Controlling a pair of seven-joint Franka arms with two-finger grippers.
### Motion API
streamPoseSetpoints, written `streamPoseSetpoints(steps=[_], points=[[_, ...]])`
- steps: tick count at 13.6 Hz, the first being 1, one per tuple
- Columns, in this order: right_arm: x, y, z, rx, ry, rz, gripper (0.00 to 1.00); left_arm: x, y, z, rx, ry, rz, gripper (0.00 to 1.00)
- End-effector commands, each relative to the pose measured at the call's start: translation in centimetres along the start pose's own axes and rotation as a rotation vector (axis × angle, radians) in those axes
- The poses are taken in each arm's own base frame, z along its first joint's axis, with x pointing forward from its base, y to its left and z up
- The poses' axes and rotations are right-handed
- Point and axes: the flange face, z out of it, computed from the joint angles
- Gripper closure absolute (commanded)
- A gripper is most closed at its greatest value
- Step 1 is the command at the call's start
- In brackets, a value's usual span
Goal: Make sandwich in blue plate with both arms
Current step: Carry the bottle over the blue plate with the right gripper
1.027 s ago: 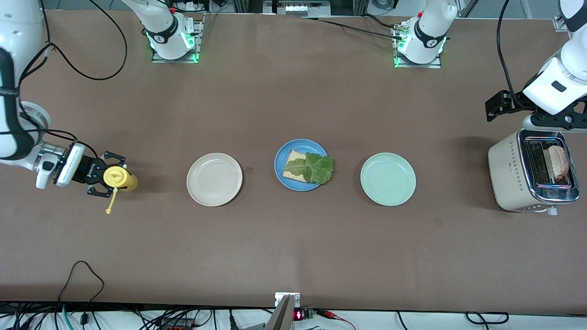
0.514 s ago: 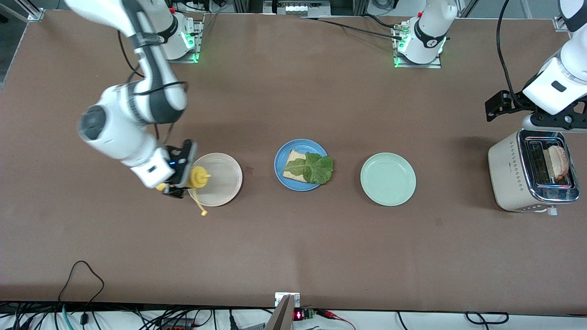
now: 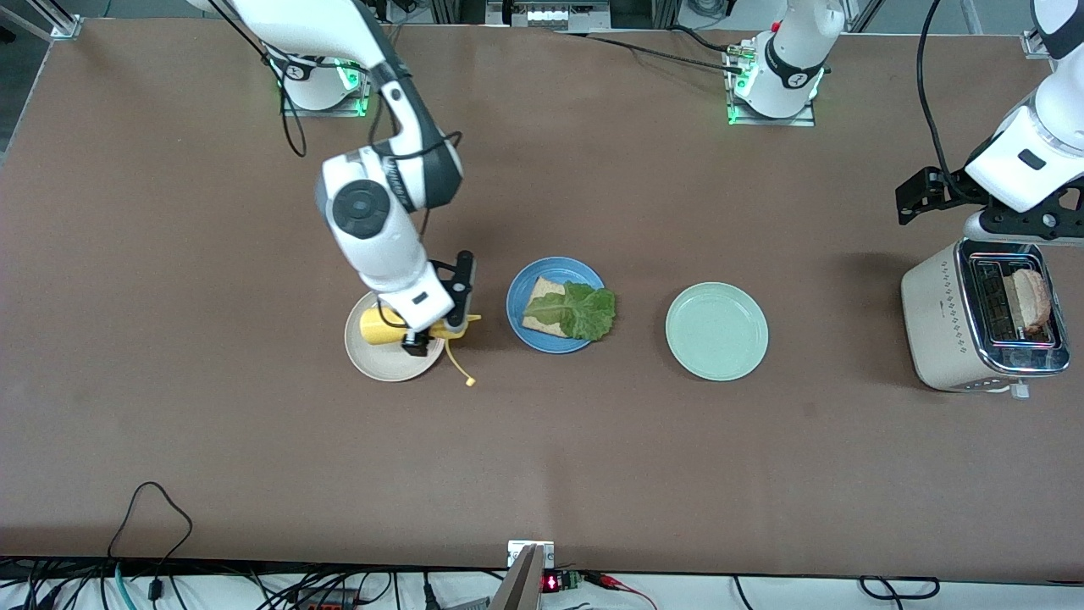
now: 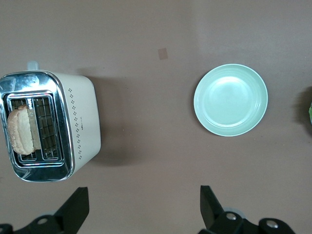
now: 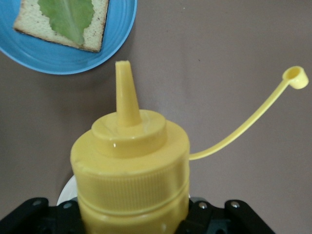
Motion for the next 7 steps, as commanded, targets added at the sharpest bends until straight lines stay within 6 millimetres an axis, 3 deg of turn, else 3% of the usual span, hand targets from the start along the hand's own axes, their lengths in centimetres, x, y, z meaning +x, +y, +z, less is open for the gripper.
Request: streamPoseSetpoints(steps=[1, 3, 7], points=[[4.6, 0.3, 2.5, -0.036, -0.106, -0.058, 1.0, 0.3, 0.1, -0.6, -0.01, 0.009, -0.005, 0.0], [7.0, -0.5, 4.3, -0.019, -0.183, -0.105, 1.0, 0.3, 0.0, -0.6, -0.01, 0.009, -0.006, 0.0], [8.7, -1.4, 4.4, -0.072, -0.267, -0.168, 1.0, 0.2, 0.0, -0.6, -0.01, 0.007, -0.006, 0.0]])
